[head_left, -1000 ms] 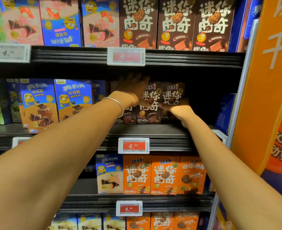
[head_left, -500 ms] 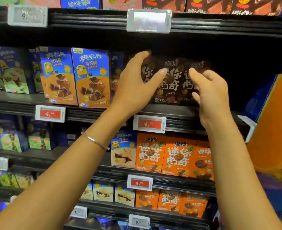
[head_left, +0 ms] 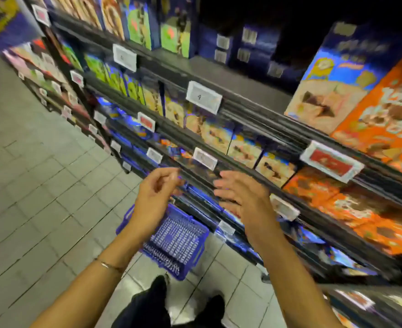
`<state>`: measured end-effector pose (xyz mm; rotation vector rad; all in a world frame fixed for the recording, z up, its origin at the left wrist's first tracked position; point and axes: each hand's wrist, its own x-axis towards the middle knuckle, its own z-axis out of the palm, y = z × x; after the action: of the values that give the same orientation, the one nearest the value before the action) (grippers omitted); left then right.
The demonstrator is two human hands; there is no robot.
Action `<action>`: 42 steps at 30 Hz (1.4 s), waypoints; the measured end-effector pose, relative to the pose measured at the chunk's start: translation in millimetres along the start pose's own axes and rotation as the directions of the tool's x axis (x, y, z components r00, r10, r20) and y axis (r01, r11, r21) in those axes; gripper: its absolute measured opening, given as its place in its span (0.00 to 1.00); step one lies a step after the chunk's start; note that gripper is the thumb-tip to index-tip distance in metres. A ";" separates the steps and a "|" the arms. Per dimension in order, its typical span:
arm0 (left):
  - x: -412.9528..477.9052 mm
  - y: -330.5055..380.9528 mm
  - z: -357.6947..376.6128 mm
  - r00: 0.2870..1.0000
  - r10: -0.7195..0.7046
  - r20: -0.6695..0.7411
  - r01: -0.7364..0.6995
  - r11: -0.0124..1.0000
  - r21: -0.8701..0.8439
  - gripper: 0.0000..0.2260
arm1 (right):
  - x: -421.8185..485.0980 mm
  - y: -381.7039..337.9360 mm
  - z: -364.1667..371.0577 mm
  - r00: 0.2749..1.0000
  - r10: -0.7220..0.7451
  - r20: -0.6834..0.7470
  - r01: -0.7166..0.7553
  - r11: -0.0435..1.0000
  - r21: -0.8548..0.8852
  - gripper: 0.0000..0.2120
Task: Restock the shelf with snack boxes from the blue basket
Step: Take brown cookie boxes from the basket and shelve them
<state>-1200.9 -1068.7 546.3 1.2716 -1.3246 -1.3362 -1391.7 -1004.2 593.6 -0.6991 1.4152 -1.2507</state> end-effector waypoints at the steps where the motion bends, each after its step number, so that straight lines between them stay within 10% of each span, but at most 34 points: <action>1: 1.9 -25.0 -16.1 0.993 -0.110 -0.045 0.110 0.994 0.004 0.05 | 8.4 26.4 7.7 0.994 0.112 -0.008 -0.112 0.994 -0.013 0.06; 10: 42.6 -213.6 -127.5 0.657 -0.745 -0.118 0.733 0.667 -0.134 0.15 | 70.3 226.6 83.5 0.696 0.697 -0.173 -0.712 0.702 -0.039 0.07; 19: 118.1 -436.4 -190.8 0.480 -0.876 -0.043 0.850 0.476 -0.226 0.22 | 185.5 467.9 150.3 0.501 0.849 -0.168 -0.863 0.505 -0.023 0.23; 34: 247.7 -766.3 -157.2 0.571 -0.803 0.171 0.739 0.412 -0.533 0.30 | 426.0 810.7 196.5 0.645 0.757 0.102 -0.753 0.607 0.256 0.52; 42: 276.3 -803.3 -154.2 0.505 -0.853 0.134 0.736 0.345 -0.582 0.23 | 448.3 829.8 214.6 0.755 0.540 0.372 -0.656 0.634 0.410 0.29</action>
<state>-1014.3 -1294.3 -265.9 1.5959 0.0471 -2.0020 -1128.0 -1248.8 -304.4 0.0461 0.9278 -0.9037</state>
